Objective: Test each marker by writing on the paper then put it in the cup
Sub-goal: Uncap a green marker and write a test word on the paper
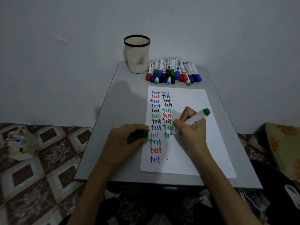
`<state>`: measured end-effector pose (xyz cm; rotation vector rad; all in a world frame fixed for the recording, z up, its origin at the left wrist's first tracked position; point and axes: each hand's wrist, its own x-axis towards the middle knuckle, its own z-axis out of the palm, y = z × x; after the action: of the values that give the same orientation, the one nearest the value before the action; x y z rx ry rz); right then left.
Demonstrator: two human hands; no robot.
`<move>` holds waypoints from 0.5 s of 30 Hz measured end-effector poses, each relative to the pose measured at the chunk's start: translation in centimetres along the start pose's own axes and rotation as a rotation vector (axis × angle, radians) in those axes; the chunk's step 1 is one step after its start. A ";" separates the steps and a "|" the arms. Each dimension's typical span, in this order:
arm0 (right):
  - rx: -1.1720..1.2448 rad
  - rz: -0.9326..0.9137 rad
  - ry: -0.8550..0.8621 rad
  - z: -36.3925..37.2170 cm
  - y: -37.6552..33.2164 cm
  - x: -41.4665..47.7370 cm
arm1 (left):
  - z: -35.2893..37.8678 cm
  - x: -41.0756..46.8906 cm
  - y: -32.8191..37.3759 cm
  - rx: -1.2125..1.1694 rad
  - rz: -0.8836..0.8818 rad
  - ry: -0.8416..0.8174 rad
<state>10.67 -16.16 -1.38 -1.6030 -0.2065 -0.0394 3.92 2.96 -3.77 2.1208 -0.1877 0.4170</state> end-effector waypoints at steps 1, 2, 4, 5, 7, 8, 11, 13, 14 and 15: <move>0.001 -0.004 0.006 0.0 0.0 0.0 | 0.0 0.0 0.0 -0.001 0.001 0.001; 0.000 -0.002 0.004 0.0 0.0 0.0 | 0.0 0.0 0.0 -0.003 0.000 0.002; -0.016 0.012 0.003 0.0 0.2 0.0 | 0.0 0.0 0.0 -0.008 0.001 -0.001; -0.027 0.016 0.009 0.1 0.2 0.1 | 0.0 -0.1 0.0 -0.008 0.002 -0.004; -0.041 0.017 0.008 0.1 0.2 0.2 | 0.0 0.0 0.1 -0.002 0.002 -0.002; -0.043 0.017 -0.001 0.1 0.2 0.2 | 0.0 0.0 0.1 -0.002 0.000 0.001; -0.032 0.017 -0.008 0.0 0.0 0.1 | 0.1 0.0 0.2 -0.010 -0.010 0.009; -0.015 0.000 0.031 -0.1 0.0 0.0 | 0.1 0.0 0.3 -0.012 -0.011 0.011; -0.008 -0.002 0.039 -0.1 0.0 0.0 | 0.1 0.0 0.3 -0.015 -0.012 0.010; 0.001 0.001 0.036 -0.1 0.1 -0.1 | 0.1 0.0 0.3 -0.018 -0.014 0.008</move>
<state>10.63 -16.24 -1.47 -1.6000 -0.1775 -0.0677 3.83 2.77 -3.62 2.1011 -0.1713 0.4145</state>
